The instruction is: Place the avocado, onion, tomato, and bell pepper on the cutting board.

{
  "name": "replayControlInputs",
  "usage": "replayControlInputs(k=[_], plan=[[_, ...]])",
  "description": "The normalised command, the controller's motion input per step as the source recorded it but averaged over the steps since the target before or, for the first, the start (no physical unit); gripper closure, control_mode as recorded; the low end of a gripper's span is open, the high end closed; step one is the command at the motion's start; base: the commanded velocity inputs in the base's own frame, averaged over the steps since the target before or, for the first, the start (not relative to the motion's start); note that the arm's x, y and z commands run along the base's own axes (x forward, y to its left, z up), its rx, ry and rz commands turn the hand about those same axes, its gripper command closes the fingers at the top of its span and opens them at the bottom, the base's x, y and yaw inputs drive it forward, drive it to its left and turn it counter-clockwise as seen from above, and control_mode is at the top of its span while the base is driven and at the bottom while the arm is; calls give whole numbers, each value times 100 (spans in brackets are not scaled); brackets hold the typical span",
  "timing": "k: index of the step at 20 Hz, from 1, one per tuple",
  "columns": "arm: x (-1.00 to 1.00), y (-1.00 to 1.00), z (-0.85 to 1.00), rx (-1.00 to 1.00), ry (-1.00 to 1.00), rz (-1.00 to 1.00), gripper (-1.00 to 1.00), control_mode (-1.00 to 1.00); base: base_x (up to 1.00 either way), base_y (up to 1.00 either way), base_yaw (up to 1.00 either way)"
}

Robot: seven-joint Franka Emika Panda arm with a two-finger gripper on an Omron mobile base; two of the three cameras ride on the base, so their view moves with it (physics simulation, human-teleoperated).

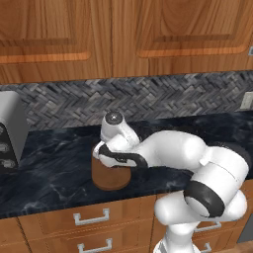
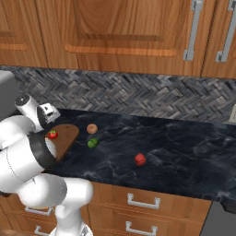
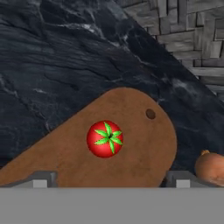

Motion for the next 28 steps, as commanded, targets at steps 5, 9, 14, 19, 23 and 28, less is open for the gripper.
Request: replayControlInputs(k=[5, 9, 14, 19, 23, 28], plan=[[-51, -41, 50, 3, -10, -3, -100, -100, 0, 0, 0], [-62, -38, 38, 5, -5, -8, -100, -100, 0, 0, 0], [-60, -33, 33, 8, 0, -15, -100, -100, 0, 0, 0], [-60, -42, 43, 12, 0, -18, -100, -100, 0, 0, 0], [-54, -46, 37, 11, 0, -16, -100, -100, 0, 0, 0], [-46, -53, 54, 15, 3, -16, -100, -100, 0, 0, 0]])
